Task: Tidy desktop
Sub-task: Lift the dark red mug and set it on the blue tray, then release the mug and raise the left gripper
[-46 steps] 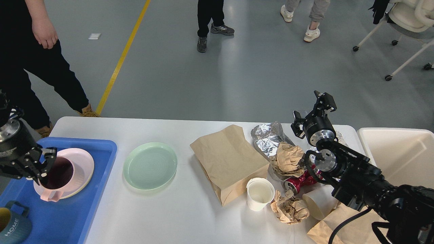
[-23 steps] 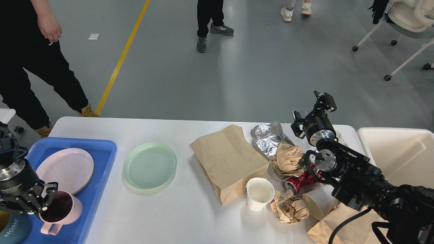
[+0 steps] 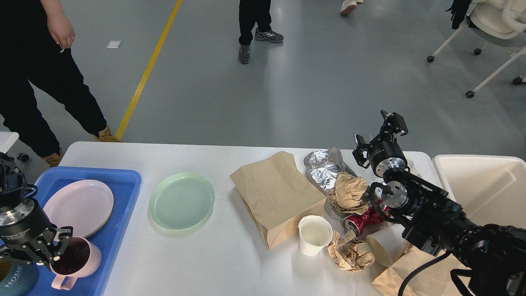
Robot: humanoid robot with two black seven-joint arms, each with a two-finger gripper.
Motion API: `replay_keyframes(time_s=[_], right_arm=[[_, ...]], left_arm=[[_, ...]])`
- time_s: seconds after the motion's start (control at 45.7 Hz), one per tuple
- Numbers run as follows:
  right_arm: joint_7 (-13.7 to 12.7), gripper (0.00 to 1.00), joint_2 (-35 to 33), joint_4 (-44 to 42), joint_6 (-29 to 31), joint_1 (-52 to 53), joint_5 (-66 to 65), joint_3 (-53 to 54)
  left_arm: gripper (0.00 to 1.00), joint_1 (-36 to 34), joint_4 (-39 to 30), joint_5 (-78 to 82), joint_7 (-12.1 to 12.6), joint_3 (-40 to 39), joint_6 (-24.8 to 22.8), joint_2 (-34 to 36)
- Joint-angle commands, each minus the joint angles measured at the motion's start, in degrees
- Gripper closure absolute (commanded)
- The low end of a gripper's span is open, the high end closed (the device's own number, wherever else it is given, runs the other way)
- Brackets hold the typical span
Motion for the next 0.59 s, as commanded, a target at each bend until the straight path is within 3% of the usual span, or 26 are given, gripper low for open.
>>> replay_keyframes(time_s=[0.0,0.35,0.459,0.569], right_arm=[[-0.05,0.0,0.0,0.0,0.01,0.0,0.0,0.0],[-0.05,0.0,0.0,0.0,0.01,0.0,0.0,0.0],[0.04,0.0,0.0,0.0,0.01,0.0,0.0,0.0],[0.04,0.0,0.0,0.0,0.01,0.0,0.0,0.0]], left_arm=[[0.95,0.07,-0.01,0.05,0.18,-0.01,0.0,0.0],[0.61,-0.11,-0.09,0.05,0.18,0.17,0.0,0.09],[0.45,-1.07,-0.09,0.05,0.27,0.96,0.0,0.26],[0.21,-4.41,-0.18,0.14,0.36,1.57,0.0,0.09]])
